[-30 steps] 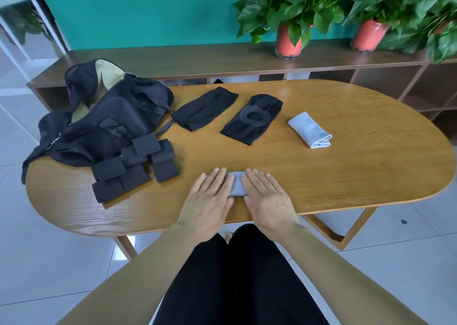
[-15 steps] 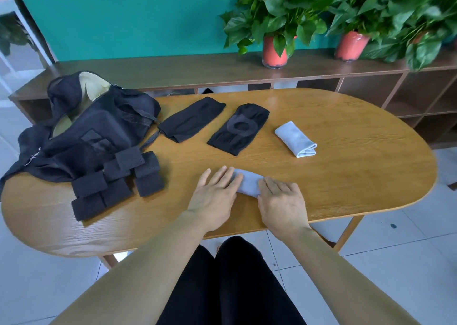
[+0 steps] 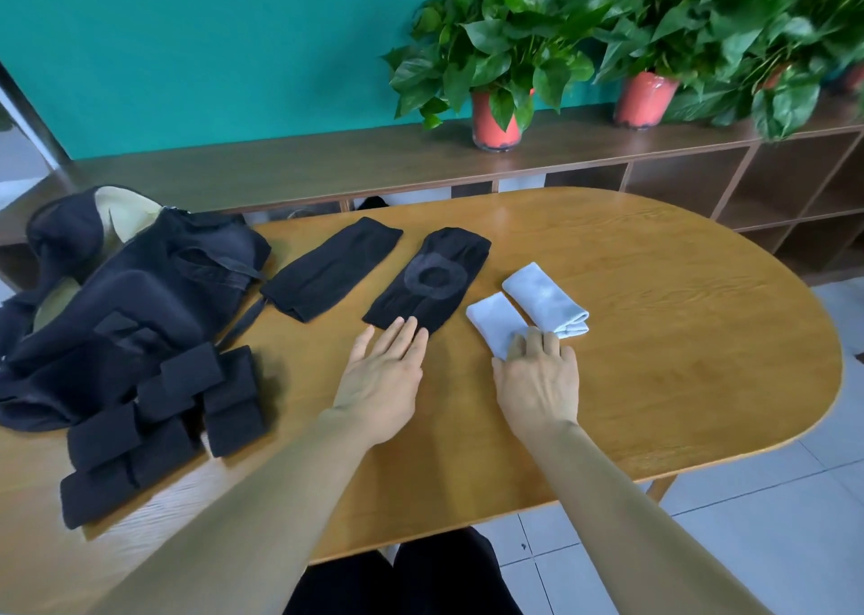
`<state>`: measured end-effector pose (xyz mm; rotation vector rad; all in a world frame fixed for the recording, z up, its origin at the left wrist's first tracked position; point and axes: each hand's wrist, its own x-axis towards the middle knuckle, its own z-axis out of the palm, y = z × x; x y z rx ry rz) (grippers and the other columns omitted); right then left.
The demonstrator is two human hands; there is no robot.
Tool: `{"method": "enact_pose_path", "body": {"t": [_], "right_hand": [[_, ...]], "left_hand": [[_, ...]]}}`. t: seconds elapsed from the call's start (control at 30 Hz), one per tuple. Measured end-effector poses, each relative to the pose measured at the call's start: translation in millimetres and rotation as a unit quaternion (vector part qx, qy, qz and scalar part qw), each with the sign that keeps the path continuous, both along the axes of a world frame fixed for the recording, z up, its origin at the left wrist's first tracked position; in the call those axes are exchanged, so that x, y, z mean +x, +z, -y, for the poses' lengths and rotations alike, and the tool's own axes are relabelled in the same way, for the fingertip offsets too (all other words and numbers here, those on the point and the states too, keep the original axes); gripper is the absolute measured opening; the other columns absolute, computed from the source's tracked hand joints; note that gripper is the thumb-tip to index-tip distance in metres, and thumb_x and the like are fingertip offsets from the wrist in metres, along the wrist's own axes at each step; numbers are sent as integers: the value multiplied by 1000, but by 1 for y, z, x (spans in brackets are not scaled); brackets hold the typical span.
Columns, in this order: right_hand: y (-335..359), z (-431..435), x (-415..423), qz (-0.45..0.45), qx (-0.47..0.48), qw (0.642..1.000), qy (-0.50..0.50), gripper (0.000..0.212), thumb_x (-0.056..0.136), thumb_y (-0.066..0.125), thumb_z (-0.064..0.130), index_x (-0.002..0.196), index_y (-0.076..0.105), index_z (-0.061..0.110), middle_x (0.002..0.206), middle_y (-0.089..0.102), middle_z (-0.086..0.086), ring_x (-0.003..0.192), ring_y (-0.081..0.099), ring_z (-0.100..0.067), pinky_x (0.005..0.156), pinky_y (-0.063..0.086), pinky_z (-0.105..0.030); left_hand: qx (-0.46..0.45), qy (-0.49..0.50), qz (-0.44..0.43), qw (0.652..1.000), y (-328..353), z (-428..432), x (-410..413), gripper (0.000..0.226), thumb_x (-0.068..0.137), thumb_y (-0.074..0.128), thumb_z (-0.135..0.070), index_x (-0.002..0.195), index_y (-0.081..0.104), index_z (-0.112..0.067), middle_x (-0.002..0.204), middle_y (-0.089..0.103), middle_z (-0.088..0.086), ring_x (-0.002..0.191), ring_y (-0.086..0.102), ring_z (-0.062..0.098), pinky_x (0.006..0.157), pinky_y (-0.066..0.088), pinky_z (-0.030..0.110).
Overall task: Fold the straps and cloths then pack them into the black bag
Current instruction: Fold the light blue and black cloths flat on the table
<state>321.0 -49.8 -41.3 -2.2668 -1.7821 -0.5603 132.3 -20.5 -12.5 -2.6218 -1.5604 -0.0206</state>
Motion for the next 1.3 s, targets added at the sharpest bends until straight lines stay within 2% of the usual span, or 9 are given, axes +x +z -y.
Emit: {"method": "enact_pose_path", "body": {"t": [0.37,0.5,0.6,0.77,0.9,1.0,1.1,1.23,1.3], "right_hand": [[1,-31,11,55,-19,998,-39,32,82,65,36,78,69,4,76,56,-9,72,51,-25,63,37,-36],[7,-29,10,60,-45,996,-45,35,92,48,38,93,67,9,88,58,-6,84,51,-23,72,35,-34],[11,-23,6,38,-70,996,-43,39,95,40,39,105,63,8,98,59,-6,94,50,-24,77,34,-35],[17,-7,-7,18,-57,998,-23,32,91,46,33,105,61,9,97,60,-7,94,48,-27,75,32,-35],[20,10,-27,8,2,998,60,24,82,61,26,96,64,6,91,60,-11,86,51,-31,71,38,-40],[23,21,-45,8,3,992,124,18,83,59,24,94,63,9,90,61,-10,86,52,-31,70,40,-40],[25,22,-57,-17,-9,989,148,18,82,60,22,95,64,11,92,63,-9,87,54,-31,71,43,-41],[27,3,-66,-40,-39,981,186,35,89,57,27,119,60,9,119,62,-10,114,52,-32,90,43,-44],[31,-12,-71,-37,-91,972,211,49,98,43,30,141,40,7,147,40,-12,139,30,-28,111,26,-44]], "left_hand": [[-46,27,-9,999,-8,-38,2,50,104,20,-31,152,12,-20,160,14,-3,147,10,11,117,-5,43],[-8,35,-4,999,-4,-25,-2,46,103,23,-33,148,28,-22,147,38,-3,133,35,17,116,7,42],[-13,30,6,999,0,-2,-9,44,103,25,-32,146,32,-25,135,43,-3,122,40,18,112,13,41],[-22,-2,32,999,4,49,-26,42,103,27,-31,144,34,-28,128,42,-4,116,39,18,105,16,39],[-32,-37,50,998,6,72,-39,38,102,28,-29,137,44,-31,123,47,-7,112,43,15,96,16,35],[-21,-54,80,995,13,73,-48,35,101,33,-25,131,49,-31,115,55,-9,106,48,13,89,18,32],[9,-15,106,994,22,57,-58,38,101,34,-22,135,46,-30,123,55,-10,113,48,13,95,22,34],[34,41,81,995,23,26,-67,44,102,32,-25,146,32,-20,147,39,-5,132,37,15,109,18,33],[24,56,55,997,19,10,-65,51,103,28,-30,151,18,-13,158,21,2,144,19,17,116,8,34]]}}
